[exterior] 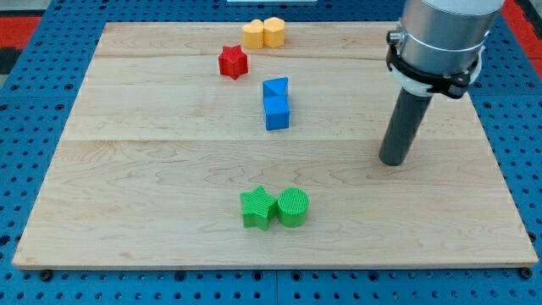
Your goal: Push the red circle towards the center right
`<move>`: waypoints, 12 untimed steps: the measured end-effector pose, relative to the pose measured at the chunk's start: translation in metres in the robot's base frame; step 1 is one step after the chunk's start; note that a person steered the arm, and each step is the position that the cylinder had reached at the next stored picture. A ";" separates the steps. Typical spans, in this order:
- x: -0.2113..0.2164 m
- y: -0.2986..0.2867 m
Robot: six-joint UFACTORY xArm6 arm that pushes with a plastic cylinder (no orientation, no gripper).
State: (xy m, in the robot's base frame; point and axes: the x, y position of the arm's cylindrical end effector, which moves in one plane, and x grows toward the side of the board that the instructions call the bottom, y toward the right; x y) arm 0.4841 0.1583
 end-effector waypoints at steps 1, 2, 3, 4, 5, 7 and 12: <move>0.010 0.024; 0.007 0.026; -0.011 0.026; -0.027 0.025; -0.029 0.025; -0.027 0.011; -0.034 -0.010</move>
State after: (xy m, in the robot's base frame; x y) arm 0.4504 0.1479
